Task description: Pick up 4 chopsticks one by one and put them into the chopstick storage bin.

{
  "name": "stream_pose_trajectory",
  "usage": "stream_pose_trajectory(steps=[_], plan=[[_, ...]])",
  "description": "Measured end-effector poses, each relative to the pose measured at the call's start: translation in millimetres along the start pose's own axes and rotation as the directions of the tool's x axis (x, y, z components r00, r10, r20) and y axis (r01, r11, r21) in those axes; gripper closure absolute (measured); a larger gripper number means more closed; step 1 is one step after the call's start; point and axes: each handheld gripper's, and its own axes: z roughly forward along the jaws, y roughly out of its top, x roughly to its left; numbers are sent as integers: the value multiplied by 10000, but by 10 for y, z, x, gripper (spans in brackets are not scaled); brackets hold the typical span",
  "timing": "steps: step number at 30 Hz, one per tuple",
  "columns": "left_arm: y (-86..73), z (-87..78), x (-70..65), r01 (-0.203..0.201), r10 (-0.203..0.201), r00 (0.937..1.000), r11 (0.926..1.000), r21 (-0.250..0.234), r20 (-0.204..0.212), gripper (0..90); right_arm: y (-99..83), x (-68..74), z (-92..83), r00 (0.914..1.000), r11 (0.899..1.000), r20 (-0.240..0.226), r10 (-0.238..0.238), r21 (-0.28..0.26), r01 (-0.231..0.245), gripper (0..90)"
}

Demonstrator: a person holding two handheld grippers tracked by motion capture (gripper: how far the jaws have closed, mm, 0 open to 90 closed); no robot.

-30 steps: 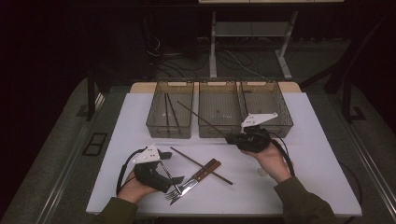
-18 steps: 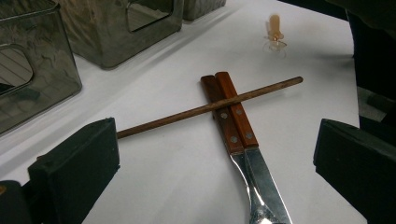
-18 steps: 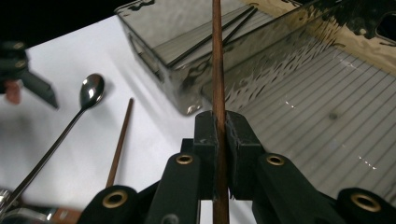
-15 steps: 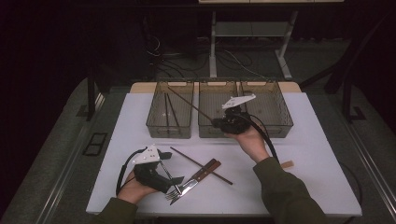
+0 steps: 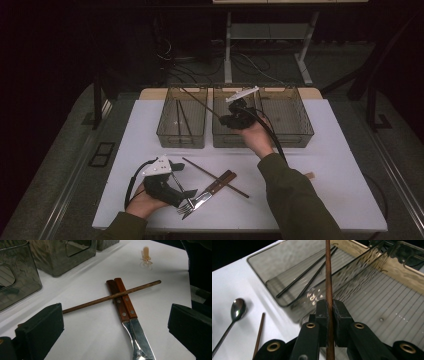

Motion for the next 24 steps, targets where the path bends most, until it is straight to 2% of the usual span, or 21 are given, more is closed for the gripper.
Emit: stream_pose_trajectory(steps=[8, 12, 16, 24], plan=[[5, 2, 0, -22, 22, 10000, 10000, -64, 55, 0, 224, -25, 233, 9990, 9984, 445, 44, 567, -70, 835], [8, -3, 7, -99, 100, 9999, 9999, -86, 103, 0, 315, -19, 360, 9986, 9963, 533, 57, 851, -102, 835], [11, 2, -5, 14, -11, 9999, 9999, -129, 170, 0, 367, 6, 497, 9981, 9938, 622, 2, 1109, -71, 835], [15, -5, 8, -37, 40, 9998, 9999, -157, 187, 0, 504, 33, 676, 9966, 9906, 823, 65, 1353, -176, 832]])
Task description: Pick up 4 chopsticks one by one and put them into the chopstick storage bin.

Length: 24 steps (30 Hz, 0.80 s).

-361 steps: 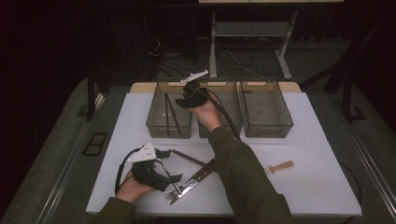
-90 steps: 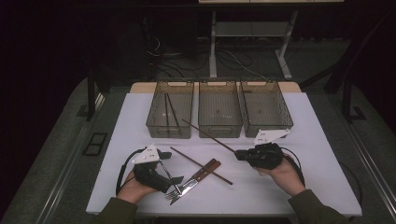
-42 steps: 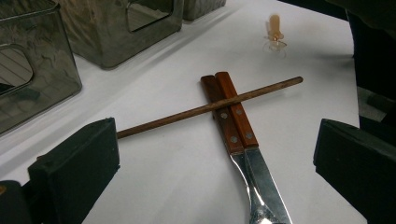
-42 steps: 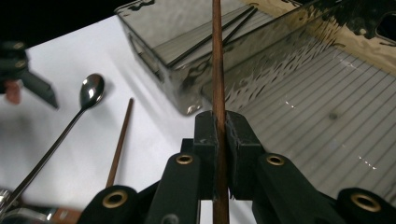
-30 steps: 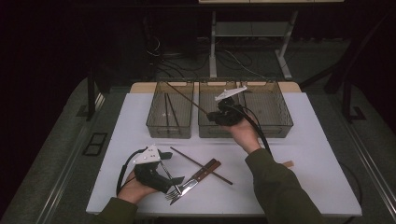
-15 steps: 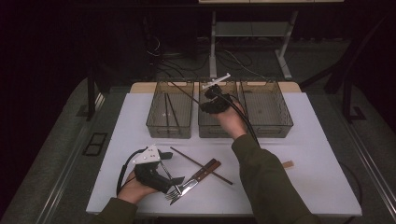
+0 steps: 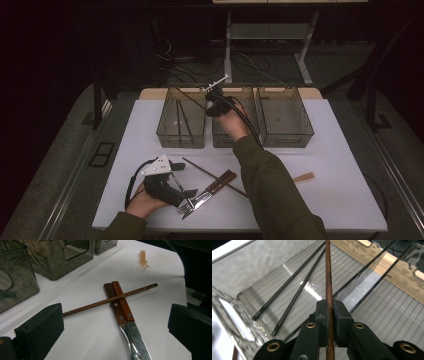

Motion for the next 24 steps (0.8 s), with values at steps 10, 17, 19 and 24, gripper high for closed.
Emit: stream_pose_trajectory(steps=[10, 17, 19, 24], plan=[[1, -9, 6, 1, -1, 10000, 10000, -28, -7, 0, 58, 37, -24, 10000, 9988, -1, 24, -498, -24, 623], [-2, -9, 6, 51, -51, 10000, 10000, -22, -19, 0, -24, -30, -170, 9988, 9957, -485, -53, -928, 8, 496], [-2, -10, 9, 0, 0, 10000, 10000, -24, -27, 0, -66, -48, -222, 9980, 9938, -627, -63, -1107, -7, 457], [-5, -3, 7, 16, -16, 10000, 10000, -36, -48, 0, -186, -96, -335, 9953, 9921, -942, -206, -1248, 87, 420]])
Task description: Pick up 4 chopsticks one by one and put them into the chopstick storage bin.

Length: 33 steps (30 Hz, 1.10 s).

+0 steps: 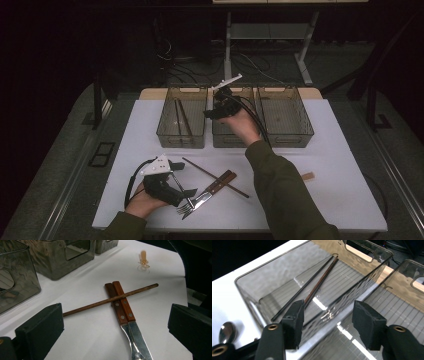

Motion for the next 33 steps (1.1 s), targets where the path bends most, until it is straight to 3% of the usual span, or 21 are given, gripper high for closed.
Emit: stream_pose_trajectory(steps=[16, 33], plan=[[-7, 2, 1, 24, -22, 9999, 9998, 197, -99, 0, -398, -39, -387, 9972, 9990, -685, -313, -330, 291, 332], [-10, 3, -5, 71, -68, 9999, 9998, 187, -135, 0, -812, -18, -602, 9930, 9980, -1074, -494, -436, 449, 314]])
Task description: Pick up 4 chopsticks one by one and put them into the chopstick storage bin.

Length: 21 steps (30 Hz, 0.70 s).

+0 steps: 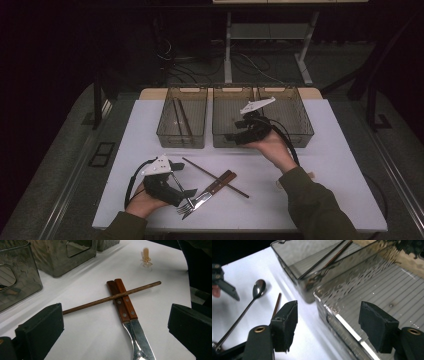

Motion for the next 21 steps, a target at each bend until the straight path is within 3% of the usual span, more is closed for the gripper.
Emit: stream_pose_trajectory(steps=[16, 21], plan=[[-5, 7, 1, -47, 48, 10000, 9999, 114, -67, 0, -457, 188, -203, 9990, 9999, -426, -146, 29, 147, 305], [-4, 9, -5, -108, 109, 9999, 9998, 161, -67, 0, -589, 242, -244, 9990, 9997, -370, -253, 40, 255, 305]])
